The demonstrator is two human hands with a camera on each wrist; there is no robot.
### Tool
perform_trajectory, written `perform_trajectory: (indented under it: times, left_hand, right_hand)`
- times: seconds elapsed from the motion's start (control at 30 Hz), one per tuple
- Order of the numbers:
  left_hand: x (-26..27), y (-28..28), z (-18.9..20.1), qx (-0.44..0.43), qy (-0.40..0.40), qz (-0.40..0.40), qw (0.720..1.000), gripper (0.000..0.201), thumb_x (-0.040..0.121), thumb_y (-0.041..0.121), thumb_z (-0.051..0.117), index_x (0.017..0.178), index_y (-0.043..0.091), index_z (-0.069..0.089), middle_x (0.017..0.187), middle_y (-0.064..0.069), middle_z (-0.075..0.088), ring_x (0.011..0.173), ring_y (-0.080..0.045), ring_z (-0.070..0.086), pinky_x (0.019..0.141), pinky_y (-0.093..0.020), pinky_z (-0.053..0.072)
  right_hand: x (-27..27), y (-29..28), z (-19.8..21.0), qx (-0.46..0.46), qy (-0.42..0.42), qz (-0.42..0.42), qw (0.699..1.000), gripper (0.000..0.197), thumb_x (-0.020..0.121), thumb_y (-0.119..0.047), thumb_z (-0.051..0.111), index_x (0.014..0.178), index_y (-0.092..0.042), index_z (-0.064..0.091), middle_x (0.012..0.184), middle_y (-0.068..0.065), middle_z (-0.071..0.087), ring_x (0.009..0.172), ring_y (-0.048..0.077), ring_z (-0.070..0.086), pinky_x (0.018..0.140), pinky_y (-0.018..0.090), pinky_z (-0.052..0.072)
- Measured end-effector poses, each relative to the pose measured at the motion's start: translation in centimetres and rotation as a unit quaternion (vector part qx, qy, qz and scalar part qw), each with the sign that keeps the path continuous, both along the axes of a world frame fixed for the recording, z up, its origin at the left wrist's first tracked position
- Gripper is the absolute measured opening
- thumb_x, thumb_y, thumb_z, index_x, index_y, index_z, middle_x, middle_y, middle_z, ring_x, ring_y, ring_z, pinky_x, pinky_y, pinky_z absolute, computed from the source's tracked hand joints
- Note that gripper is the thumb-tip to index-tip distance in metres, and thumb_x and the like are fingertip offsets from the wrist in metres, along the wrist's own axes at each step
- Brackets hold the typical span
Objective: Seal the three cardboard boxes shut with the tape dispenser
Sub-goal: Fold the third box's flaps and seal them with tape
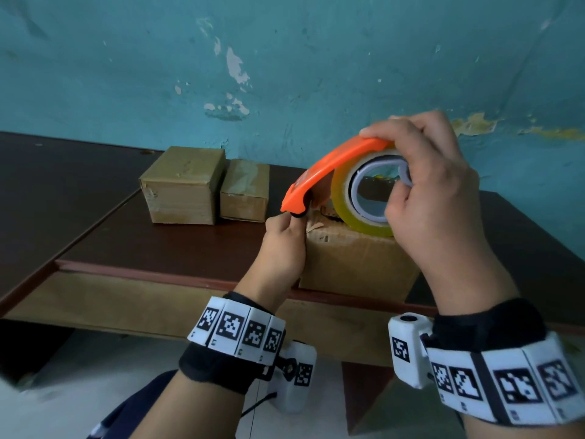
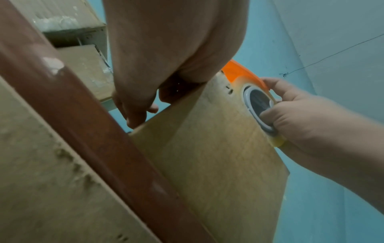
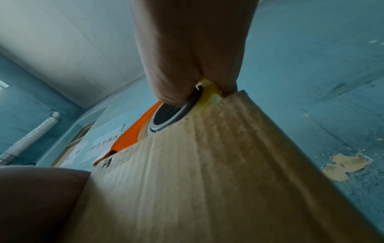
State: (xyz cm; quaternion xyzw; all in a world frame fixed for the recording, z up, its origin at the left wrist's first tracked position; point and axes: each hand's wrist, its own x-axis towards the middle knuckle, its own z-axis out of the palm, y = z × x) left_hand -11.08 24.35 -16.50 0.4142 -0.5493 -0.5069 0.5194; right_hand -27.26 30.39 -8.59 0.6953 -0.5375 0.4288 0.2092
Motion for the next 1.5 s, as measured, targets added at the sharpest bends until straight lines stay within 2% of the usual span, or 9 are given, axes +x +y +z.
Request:
perform_trajectory:
  times: [0.27,0.5,0.67,0.8,0.93,1.1,1.27,1.4,1.5]
  left_hand:
    - [0.0,0.4,-0.3,0.006,0.035,-0.009,0.999,0.027,0.111,0.037,0.045,0.099,0.019,0.061,0.091,-0.007,0.055,0.085,-0.016,0.047,0.077,-0.035,0.036]
    - [0.2,0.5,0.1,0.022,0.026,-0.020,0.999,0.034,0.110,0.031,0.046,0.090,0.012,0.065,0.079,-0.008,0.060,0.075,-0.013,0.055,0.067,-0.026,0.045]
    - [0.4,0.0,0.0,0.002,0.004,-0.011,1.000,0.034,0.102,0.044,0.050,0.086,0.014,0.055,0.081,-0.011,0.049,0.079,-0.018,0.044,0.073,-0.036,0.036]
    - [0.7,0.0,-0.5,-0.040,-0.072,0.013,0.997,0.028,0.111,0.040,0.041,0.092,0.025,0.055,0.120,-0.009,0.061,0.082,0.002,0.048,0.080,-0.024,0.043]
    - [1.1,0.1,-0.2,-0.070,-0.131,0.031,0.988,0.032,0.107,0.046,0.040,0.105,0.024,0.062,0.127,0.000,0.060,0.092,-0.006,0.053,0.100,-0.042,0.045]
    - [0.9,0.0,-0.8,-0.076,-0.069,0.055,0.993,0.018,0.106,0.042,0.052,0.096,0.028,0.047,0.112,0.000,0.058,0.096,-0.013,0.056,0.087,-0.037,0.040]
    - [0.4,0.0,-1.0,-0.125,0.026,0.044,0.991,0.014,0.100,0.034,0.057,0.103,0.021,0.059,0.101,-0.013,0.064,0.099,-0.032,0.063,0.092,-0.051,0.052]
    - [0.4,0.1,-1.4,-0.128,0.070,0.028,0.989,0.010,0.105,0.017,0.060,0.104,0.018,0.051,0.092,0.000,0.057,0.087,-0.010,0.057,0.081,-0.026,0.048]
    - [0.5,0.2,-1.5,-0.120,0.098,0.010,0.988,0.018,0.104,-0.002,0.054,0.106,0.014,0.045,0.101,-0.009,0.061,0.093,-0.004,0.063,0.084,-0.018,0.050]
  right_hand:
    - [0.1,0.0,0.0,-0.006,-0.002,0.000,1.000,0.066,0.082,0.020,0.049,0.132,-0.021,0.064,0.125,0.007,0.053,0.114,0.026,0.058,0.095,0.045,0.056]
    - [0.2,0.1,-0.2,-0.014,-0.004,0.002,1.000,0.065,0.081,0.020,0.050,0.131,-0.020,0.063,0.124,0.005,0.052,0.112,0.024,0.058,0.094,0.045,0.057]
    - [-0.1,-0.2,-0.3,-0.014,-0.008,0.007,1.000,0.069,0.079,0.022,0.049,0.130,-0.021,0.065,0.123,0.006,0.053,0.113,0.023,0.058,0.095,0.042,0.056]
    - [-0.1,-0.4,-0.3,-0.020,-0.008,0.007,1.000,0.068,0.079,0.021,0.048,0.129,-0.021,0.066,0.124,0.006,0.053,0.114,0.026,0.059,0.095,0.046,0.056]
    - [-0.2,-0.4,-0.3,-0.016,-0.008,0.010,1.000,0.069,0.079,0.021,0.048,0.130,-0.022,0.065,0.124,0.007,0.053,0.114,0.027,0.059,0.095,0.049,0.056]
    - [-0.1,-0.4,-0.2,-0.014,-0.006,0.009,1.000,0.069,0.079,0.021,0.049,0.130,-0.023,0.065,0.123,0.005,0.052,0.113,0.026,0.059,0.093,0.049,0.056]
    - [-0.1,-0.3,-0.3,-0.016,-0.008,0.010,1.000,0.069,0.079,0.021,0.049,0.130,-0.023,0.064,0.121,0.004,0.052,0.111,0.026,0.059,0.089,0.050,0.057]
    - [-0.1,-0.3,-0.3,-0.015,-0.007,0.013,1.000,0.070,0.079,0.022,0.050,0.130,-0.023,0.064,0.122,0.004,0.052,0.111,0.027,0.060,0.088,0.050,0.058]
    - [0.0,-0.3,-0.2,-0.013,-0.006,0.011,1.000,0.070,0.079,0.022,0.051,0.131,-0.024,0.064,0.123,0.004,0.052,0.113,0.026,0.059,0.091,0.049,0.058]
